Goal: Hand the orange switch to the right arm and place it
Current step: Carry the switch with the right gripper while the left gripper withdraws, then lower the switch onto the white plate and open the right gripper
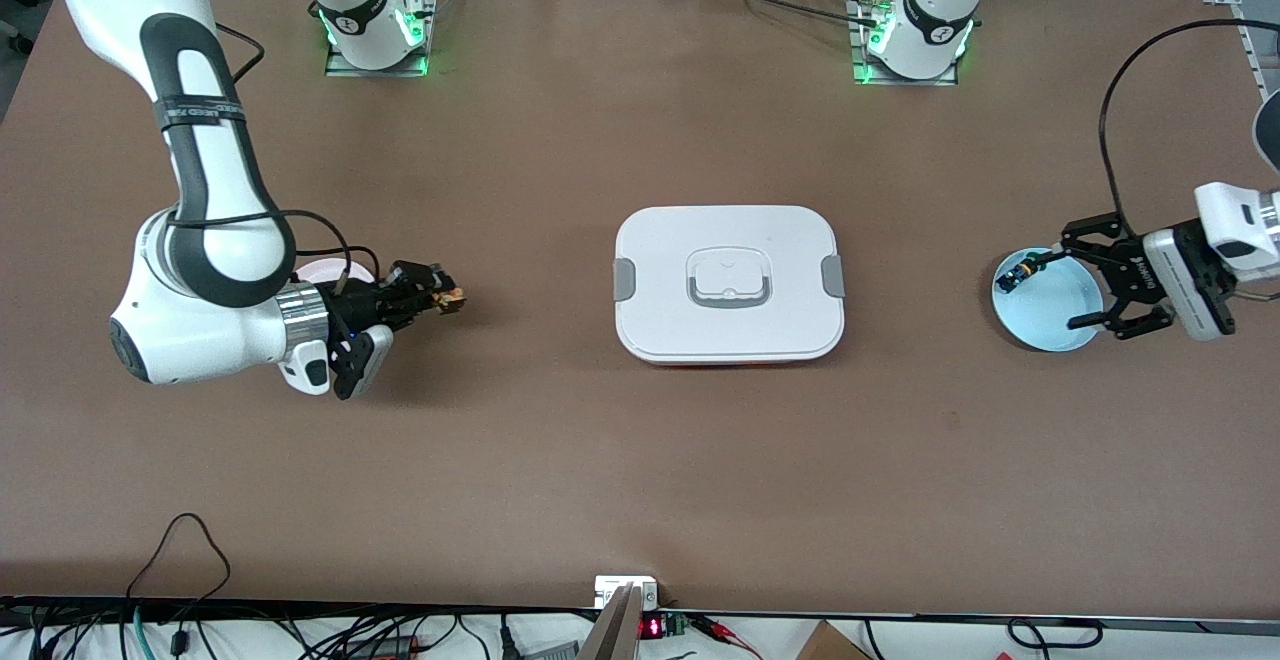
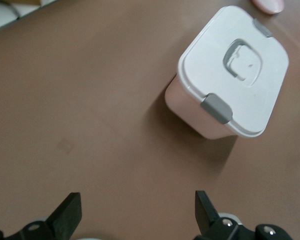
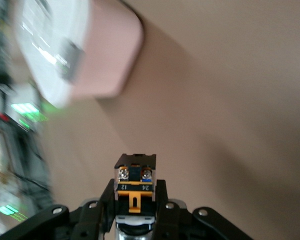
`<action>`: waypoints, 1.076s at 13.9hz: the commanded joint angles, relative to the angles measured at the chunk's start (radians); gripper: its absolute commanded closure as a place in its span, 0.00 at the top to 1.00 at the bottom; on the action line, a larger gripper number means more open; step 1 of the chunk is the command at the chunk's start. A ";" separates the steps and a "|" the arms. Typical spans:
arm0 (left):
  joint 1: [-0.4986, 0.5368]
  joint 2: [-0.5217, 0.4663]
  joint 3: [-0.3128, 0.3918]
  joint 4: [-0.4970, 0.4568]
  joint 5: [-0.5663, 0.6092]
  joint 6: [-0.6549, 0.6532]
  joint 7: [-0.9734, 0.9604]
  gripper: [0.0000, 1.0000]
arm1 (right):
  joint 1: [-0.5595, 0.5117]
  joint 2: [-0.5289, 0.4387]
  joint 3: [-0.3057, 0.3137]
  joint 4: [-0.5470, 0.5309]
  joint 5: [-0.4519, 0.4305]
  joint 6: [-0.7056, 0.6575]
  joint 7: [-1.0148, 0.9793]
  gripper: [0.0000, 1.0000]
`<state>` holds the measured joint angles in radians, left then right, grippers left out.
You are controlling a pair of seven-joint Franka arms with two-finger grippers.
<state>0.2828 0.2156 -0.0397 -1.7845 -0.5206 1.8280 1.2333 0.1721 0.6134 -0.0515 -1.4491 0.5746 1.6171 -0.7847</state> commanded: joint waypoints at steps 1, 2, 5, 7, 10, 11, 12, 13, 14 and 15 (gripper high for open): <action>-0.013 -0.010 0.009 0.097 0.147 -0.097 -0.235 1.00 | -0.006 -0.038 0.012 -0.026 -0.197 0.015 -0.106 0.14; -0.014 -0.012 0.007 0.128 0.200 -0.122 -0.308 1.00 | -0.014 -0.046 0.012 -0.040 -0.261 0.024 -0.158 0.14; -0.024 -0.022 -0.006 0.224 0.362 -0.223 -0.515 1.00 | -0.045 -0.078 0.012 -0.074 -0.414 0.056 -0.280 0.14; -0.051 -0.024 -0.012 0.278 0.430 -0.286 -0.615 1.00 | -0.066 -0.106 0.012 -0.143 -0.504 0.154 -0.402 0.14; -0.086 -0.024 -0.017 0.319 0.481 -0.355 -0.727 1.00 | -0.100 -0.119 0.012 -0.236 -0.565 0.306 -0.598 0.14; -0.105 -0.024 -0.019 0.327 0.490 -0.371 -0.779 1.00 | -0.106 -0.124 0.012 -0.259 -0.576 0.347 -0.669 0.14; -0.125 -0.024 -0.019 0.336 0.493 -0.389 -0.834 1.00 | -0.106 -0.124 0.012 -0.287 -0.578 0.386 -0.752 0.14; -0.145 -0.024 -0.020 0.355 0.525 -0.410 -0.900 1.00 | -0.106 -0.124 0.012 -0.310 -0.576 0.420 -0.781 0.14; -0.161 -0.024 -0.035 0.359 0.550 -0.423 -0.964 1.00 | -0.108 -0.124 0.012 -0.341 -0.578 0.464 -0.792 0.14; -0.166 -0.031 -0.052 0.359 0.571 -0.435 -1.039 1.00 | -0.108 -0.126 0.012 -0.371 -0.578 0.507 -0.795 0.14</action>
<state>0.1398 0.1876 -0.0678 -1.4570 -0.0097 1.4365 0.3215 0.0716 0.5309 -0.0523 -1.7274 0.0165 2.0451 -1.5405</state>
